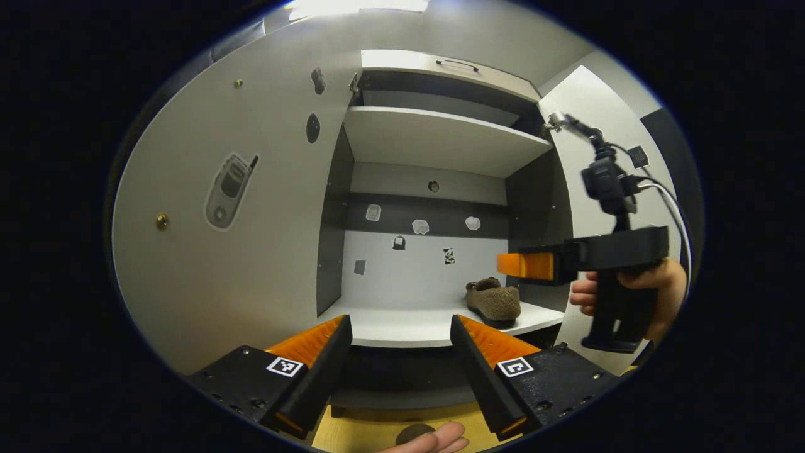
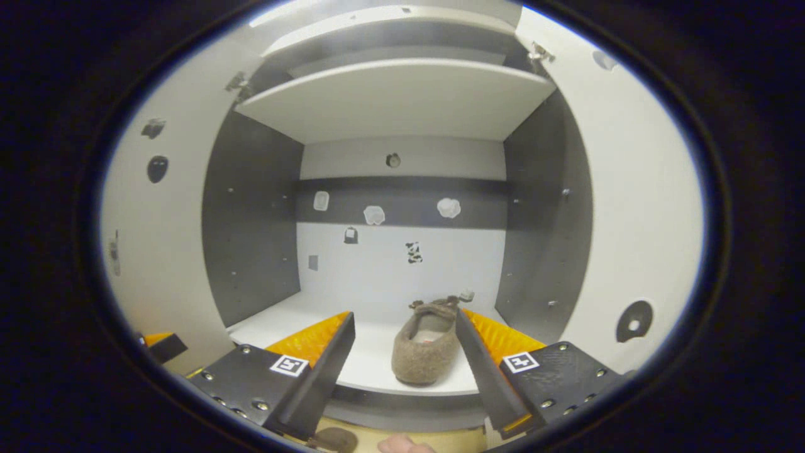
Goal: Grab one shoe with the right hand and put it into the shoe cabinet, grab the other shoe with the left hand and put it into the shoe cabinet; then close the right door with the right hand and the left door with the left hand.
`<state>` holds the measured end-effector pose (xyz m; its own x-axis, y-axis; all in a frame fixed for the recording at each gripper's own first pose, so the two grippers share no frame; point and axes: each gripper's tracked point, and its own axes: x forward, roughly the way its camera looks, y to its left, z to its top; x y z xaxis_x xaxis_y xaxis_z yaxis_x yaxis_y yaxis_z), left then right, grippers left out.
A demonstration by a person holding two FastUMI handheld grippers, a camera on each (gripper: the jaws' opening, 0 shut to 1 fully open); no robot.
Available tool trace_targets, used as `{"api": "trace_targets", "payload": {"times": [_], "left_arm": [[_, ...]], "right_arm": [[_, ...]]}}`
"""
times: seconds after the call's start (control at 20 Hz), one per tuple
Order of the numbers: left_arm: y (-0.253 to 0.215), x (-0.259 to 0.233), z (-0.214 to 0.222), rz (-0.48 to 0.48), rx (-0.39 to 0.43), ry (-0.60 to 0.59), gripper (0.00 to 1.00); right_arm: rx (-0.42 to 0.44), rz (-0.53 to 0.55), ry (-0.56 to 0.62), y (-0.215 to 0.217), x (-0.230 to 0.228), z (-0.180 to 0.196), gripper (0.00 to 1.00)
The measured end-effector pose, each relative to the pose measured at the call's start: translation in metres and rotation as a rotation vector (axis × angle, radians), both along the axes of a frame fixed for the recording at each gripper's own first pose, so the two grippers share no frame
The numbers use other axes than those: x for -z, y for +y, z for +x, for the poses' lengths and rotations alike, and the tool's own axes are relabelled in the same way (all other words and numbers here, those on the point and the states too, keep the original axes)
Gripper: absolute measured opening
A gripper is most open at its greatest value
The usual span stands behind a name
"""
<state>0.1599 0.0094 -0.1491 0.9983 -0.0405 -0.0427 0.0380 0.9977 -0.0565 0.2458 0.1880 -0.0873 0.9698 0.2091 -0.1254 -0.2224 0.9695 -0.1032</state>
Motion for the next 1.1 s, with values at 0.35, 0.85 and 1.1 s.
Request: {"api": "trace_targets", "payload": {"times": [0.35, 0.85, 1.1], "left_arm": [[-0.015, 0.005, -0.028, -0.001, 0.045, 0.033, 0.96], [0.001, 0.144, -0.066, 0.032, -0.019, 0.283, 0.97], [-0.012, 0.222, -0.077, 0.013, 0.01, 0.451, 0.98]], "right_arm": [[0.042, 0.032, -0.188, -0.034, -0.026, -0.115, 0.96], [0.058, 0.063, -0.3, -0.06, -0.001, -0.221, 0.96], [0.093, 0.049, -0.284, -0.068, 0.026, -0.254, 0.96]]}}
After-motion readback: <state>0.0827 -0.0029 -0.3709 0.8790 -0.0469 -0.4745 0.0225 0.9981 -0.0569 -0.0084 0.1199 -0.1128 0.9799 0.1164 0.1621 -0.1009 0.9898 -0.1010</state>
